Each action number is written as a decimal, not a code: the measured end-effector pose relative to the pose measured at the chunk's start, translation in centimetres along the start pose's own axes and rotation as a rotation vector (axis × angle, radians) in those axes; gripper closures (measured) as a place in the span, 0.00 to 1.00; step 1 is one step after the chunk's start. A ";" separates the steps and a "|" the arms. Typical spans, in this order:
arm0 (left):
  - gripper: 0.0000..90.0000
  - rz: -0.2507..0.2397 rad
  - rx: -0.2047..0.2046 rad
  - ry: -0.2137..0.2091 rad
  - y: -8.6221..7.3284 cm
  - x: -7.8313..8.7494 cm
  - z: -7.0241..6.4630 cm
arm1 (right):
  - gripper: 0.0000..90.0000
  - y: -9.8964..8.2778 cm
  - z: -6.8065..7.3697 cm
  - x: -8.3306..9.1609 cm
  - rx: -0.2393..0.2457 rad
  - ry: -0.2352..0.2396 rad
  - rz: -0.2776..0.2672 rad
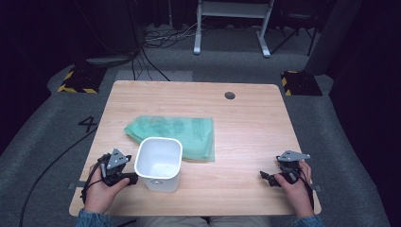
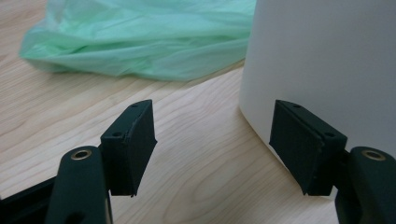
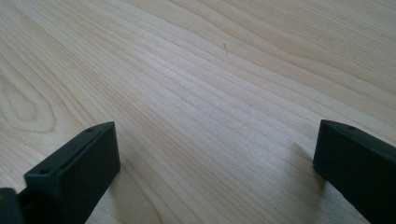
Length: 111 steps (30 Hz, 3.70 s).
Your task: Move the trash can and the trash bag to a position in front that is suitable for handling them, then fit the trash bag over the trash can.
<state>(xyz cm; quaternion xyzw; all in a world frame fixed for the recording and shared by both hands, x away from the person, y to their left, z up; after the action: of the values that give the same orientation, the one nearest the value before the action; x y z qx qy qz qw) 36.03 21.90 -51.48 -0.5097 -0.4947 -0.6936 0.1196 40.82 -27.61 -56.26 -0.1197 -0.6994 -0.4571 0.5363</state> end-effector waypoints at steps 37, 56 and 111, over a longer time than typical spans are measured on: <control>0.32 0.033 -0.150 -0.182 4.2 -5.3 -8.5 | 0.01 0.0 0.1 0.0 -0.004 0.000 0.000; 0.29 0.017 -0.150 -0.077 4.0 -4.6 -6.8 | 0.01 0.4 0.3 -0.2 0.002 0.006 0.004; 0.30 0.058 -0.008 0.017 -2.3 -3.2 -0.6 | 0.41 15.8 11.1 -8.6 0.373 0.245 -0.058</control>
<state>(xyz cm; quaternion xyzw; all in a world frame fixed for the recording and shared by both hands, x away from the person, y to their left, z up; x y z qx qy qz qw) 35.50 21.44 -55.40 -0.5184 -0.4758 -0.6963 0.1416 47.45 -7.56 -55.66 0.0584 -0.7044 -0.3462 0.6169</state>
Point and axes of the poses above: each handheld gripper's, and its own axes: x roughly backward along the jaws, y roughly out of its top, z roughly to its left, the point moved 8 cm from there along -x, roughly forward along the jaws, and after that the axes turned 15 degrees about z, right-handed, at the moved point
